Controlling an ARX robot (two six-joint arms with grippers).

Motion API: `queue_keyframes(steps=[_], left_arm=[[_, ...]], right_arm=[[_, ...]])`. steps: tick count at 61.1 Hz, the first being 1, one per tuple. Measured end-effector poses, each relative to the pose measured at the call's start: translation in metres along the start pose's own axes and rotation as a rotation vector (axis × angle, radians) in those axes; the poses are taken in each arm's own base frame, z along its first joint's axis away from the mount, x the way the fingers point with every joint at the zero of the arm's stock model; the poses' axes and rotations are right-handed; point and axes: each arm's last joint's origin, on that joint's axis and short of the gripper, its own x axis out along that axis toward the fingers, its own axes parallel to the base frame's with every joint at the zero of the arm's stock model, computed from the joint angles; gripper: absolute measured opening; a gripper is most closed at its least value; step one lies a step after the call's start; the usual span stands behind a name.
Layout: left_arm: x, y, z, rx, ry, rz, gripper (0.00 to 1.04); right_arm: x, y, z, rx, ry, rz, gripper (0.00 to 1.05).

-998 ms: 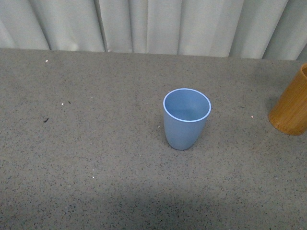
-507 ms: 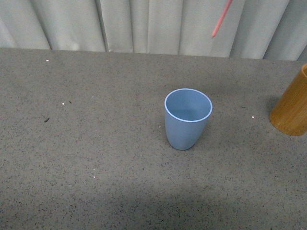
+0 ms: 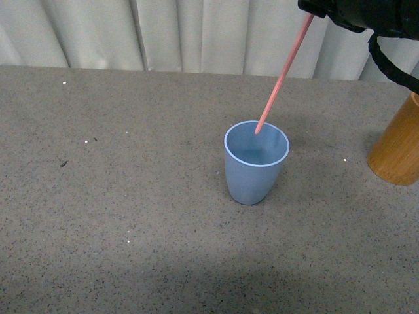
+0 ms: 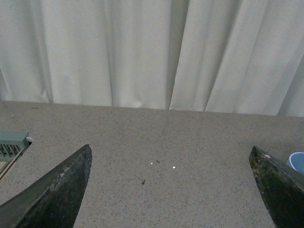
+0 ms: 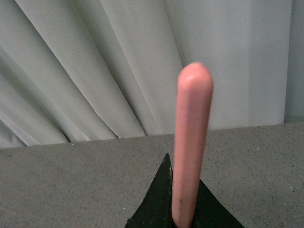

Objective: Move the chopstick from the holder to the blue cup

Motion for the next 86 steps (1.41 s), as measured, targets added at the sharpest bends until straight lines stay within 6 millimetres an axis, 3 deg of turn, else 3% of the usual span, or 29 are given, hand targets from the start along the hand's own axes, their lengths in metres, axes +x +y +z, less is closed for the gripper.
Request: queue_keyframes(steps=[25, 41, 52, 55, 65, 71, 77, 82, 86], left_arm=[[0.000, 0.000, 0.000, 0.000, 0.000, 0.000, 0.98], [0.000, 0.000, 0.000, 0.000, 0.000, 0.000, 0.98], [0.000, 0.000, 0.000, 0.000, 0.000, 0.000, 0.98], [0.000, 0.000, 0.000, 0.000, 0.000, 0.000, 0.98], [0.000, 0.000, 0.000, 0.000, 0.000, 0.000, 0.98], [0.000, 0.000, 0.000, 0.000, 0.000, 0.000, 0.98], [0.000, 0.000, 0.000, 0.000, 0.000, 0.000, 0.98], [0.000, 0.000, 0.000, 0.000, 0.000, 0.000, 0.98], [0.000, 0.000, 0.000, 0.000, -0.001, 0.002, 0.98]], right_arm=[[-0.001, 0.000, -0.012, 0.000, 0.022, -0.014, 0.01], [-0.001, 0.000, -0.012, 0.002, 0.030, -0.016, 0.43], [-0.016, -0.007, 0.009, 0.006, -0.049, -0.087, 0.74], [-0.039, -0.015, 0.023, -0.093, -0.162, -0.178, 0.65], [-0.119, -0.057, 0.031, -0.282, -0.143, -0.229, 0.38], [-0.174, -0.084, 0.018, -0.306, -0.098, -0.248, 0.20], [-0.218, -0.089, -0.007, -0.306, -0.058, -0.287, 0.02], [-0.244, -0.088, -0.028, -0.315, -0.055, -0.272, 0.01], [-0.254, -0.085, -0.027, -0.329, -0.124, -0.261, 0.01]])
